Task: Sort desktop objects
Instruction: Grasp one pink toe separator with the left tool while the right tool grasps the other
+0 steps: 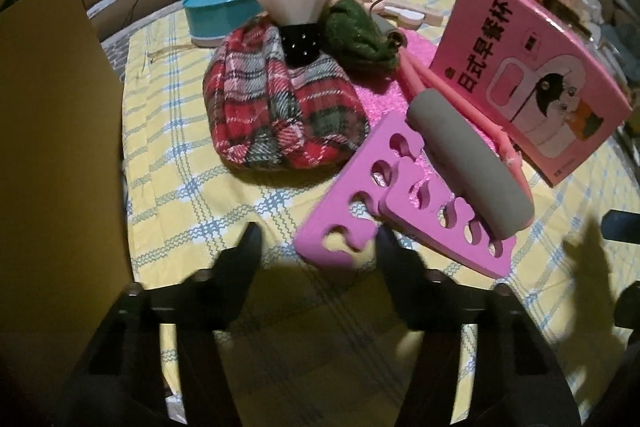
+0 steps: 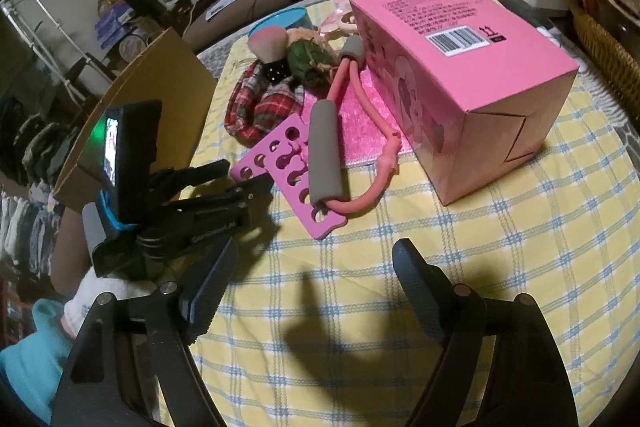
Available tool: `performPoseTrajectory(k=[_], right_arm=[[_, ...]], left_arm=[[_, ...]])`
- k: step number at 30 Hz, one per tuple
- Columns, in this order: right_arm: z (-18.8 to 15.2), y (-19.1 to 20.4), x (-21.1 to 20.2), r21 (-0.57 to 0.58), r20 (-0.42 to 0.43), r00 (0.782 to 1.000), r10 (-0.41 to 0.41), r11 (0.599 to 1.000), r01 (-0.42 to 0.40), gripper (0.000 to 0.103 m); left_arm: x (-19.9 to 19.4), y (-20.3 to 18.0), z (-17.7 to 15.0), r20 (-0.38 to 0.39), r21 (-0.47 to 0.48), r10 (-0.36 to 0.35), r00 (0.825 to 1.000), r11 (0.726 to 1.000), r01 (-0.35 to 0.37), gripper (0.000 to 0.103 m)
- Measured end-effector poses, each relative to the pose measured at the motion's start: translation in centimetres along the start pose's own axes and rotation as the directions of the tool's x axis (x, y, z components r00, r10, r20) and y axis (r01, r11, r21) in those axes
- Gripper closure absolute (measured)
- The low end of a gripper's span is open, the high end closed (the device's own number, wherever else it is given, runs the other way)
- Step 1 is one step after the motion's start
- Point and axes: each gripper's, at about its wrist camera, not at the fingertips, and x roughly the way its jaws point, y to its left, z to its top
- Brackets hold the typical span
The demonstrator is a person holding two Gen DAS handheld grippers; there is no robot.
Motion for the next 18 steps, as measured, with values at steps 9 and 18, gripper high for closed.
performPoseTrajectory(k=[9, 18], right_arm=[[-0.5, -0.2, 2.1, -0.027, -0.071, 0.997, -0.019, 0.999, 0.018, 0.042], [-0.3, 1.7, 5.0, -0.155, -0.084, 0.990, -0.112, 0.983, 0.098, 0.043]], left_arm=[[-2.2, -0.2, -1.4, 0.018, -0.012, -0.060, 0.998, 0.998, 0.061, 0.067], [-4.8, 0.4, -5.5, 0.023, -0.080, -0.122, 0.992, 0.989, 0.124, 0.068]])
